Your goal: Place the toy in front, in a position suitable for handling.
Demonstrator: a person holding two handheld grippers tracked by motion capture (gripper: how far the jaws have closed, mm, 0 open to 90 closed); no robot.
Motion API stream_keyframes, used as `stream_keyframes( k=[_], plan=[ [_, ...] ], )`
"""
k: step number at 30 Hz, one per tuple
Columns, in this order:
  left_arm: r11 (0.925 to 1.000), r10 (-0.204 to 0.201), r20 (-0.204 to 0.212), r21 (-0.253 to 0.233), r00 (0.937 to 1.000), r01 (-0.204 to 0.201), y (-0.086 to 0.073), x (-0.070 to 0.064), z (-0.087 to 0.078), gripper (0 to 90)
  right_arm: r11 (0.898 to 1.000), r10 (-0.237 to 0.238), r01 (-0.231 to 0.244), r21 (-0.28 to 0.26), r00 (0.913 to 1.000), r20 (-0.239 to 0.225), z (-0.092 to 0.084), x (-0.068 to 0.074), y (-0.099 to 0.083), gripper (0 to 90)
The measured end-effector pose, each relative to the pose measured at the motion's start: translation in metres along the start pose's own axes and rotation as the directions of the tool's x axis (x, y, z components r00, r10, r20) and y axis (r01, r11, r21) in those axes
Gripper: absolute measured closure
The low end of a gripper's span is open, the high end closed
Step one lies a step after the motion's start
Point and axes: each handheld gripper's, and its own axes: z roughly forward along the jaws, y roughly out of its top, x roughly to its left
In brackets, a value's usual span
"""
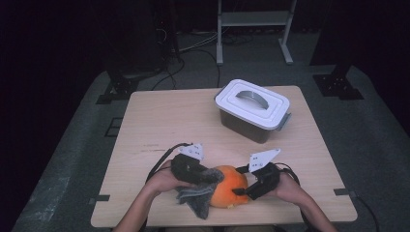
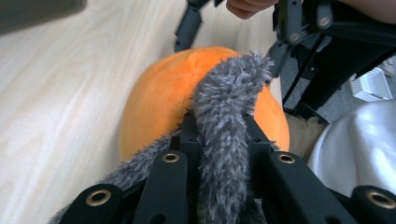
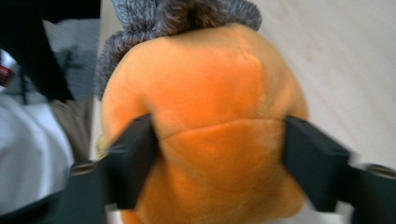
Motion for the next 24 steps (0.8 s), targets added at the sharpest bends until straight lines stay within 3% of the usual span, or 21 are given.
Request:
stream_keyframes(
  k=[1,3,10,16,20,24],
  plan=[
    [1.0,-0.001,-0.004,-0.001,1.0,0.001,0.002,0.001,-0.001,75.8,1.0,-0.023,0.023,-0.003,0.9996,0.016,-0.001,0.0,0.001,38.0],
    [1.0,-0.002,-0.011,0.0,0.9999,0.002,0.004,0.002,-0.002,75.7,1.0,-0.023,0.023,-0.015,0.9993,0.03,-0.002,-0.002,0.003,42.0],
    [0.9999,0.003,-0.039,0.01,0.9992,-0.003,0.013,0.006,-0.004,75.7,0.999,-0.027,0.029,-0.034,0.9981,0.055,-0.001,-0.009,0.002,46.1],
    [0.9985,-0.01,-0.056,0.052,0.9984,0.013,0.001,0.008,-0.006,75.6,0.999,-0.038,0.039,-0.028,0.9984,0.041,-0.006,-0.011,-0.006,49.3],
    [0.9965,-0.045,-0.084,0.066,0.9955,0.051,-0.014,0.012,-0.012,75.3,0.999,-0.041,0.042,-0.024,0.9987,0.031,-0.008,-0.011,-0.01,48.7],
    [0.9969,-0.033,-0.087,0.068,0.9957,0.039,-0.012,0.011,-0.011,75.4,0.998,-0.05,0.05,-0.022,0.9983,0.03,-0.006,-0.008,-0.007,48.2]
  ],
)
